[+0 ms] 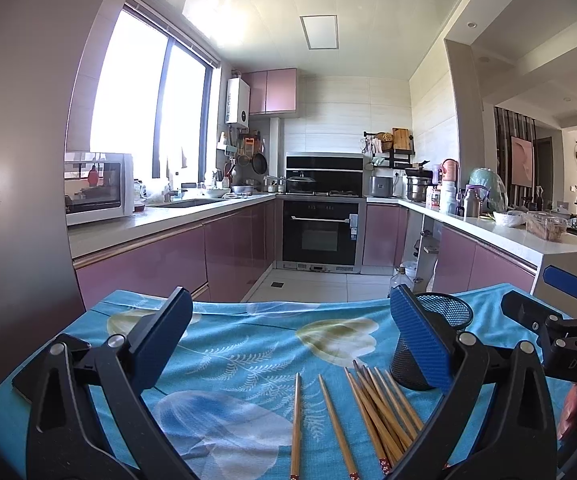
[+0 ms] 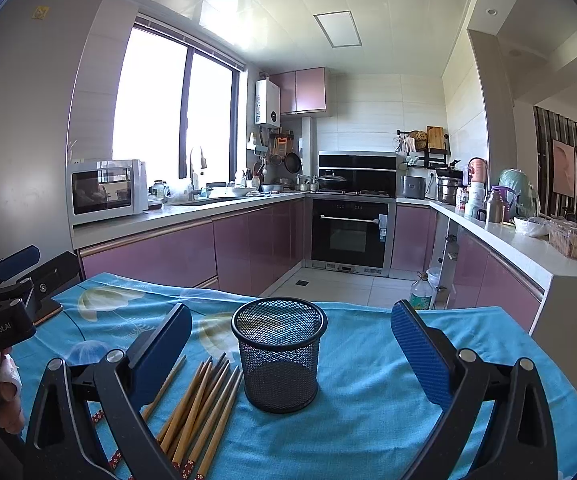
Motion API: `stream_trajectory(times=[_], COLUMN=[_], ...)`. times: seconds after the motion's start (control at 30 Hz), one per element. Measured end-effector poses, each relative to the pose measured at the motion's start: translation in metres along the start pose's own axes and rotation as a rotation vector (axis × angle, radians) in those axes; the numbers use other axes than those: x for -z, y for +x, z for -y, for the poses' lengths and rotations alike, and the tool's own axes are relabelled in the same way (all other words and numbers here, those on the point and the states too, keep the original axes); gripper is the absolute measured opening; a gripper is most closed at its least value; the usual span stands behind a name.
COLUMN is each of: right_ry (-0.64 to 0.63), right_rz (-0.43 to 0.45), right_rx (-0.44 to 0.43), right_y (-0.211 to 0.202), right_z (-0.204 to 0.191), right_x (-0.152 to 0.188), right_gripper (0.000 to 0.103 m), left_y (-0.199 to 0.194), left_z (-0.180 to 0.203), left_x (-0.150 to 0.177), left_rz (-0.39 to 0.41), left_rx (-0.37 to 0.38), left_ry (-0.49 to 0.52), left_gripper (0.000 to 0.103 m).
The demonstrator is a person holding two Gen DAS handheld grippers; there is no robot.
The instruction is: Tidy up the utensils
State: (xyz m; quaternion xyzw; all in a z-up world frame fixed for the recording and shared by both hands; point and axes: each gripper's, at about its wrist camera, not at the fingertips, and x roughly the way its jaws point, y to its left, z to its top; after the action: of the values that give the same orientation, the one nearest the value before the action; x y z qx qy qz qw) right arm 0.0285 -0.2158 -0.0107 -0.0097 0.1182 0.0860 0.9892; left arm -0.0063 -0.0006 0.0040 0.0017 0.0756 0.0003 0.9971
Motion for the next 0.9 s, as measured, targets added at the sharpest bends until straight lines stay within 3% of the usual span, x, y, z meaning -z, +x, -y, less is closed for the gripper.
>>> stream_trajectory(times=[0.9], right_ry=[0.002], right_rz=[0.001], right_rx=[-0.006], right_y=[0.0007], right_z=[0.0002], right_x=[0.0016], right_gripper=[0.096], left_y=[-0.0001], left_z=[0.0012], left_x=[-0.0014], left_rz=[0.001], left_rx=[0.002], left_ry=[-0.003], left_gripper=[0.097])
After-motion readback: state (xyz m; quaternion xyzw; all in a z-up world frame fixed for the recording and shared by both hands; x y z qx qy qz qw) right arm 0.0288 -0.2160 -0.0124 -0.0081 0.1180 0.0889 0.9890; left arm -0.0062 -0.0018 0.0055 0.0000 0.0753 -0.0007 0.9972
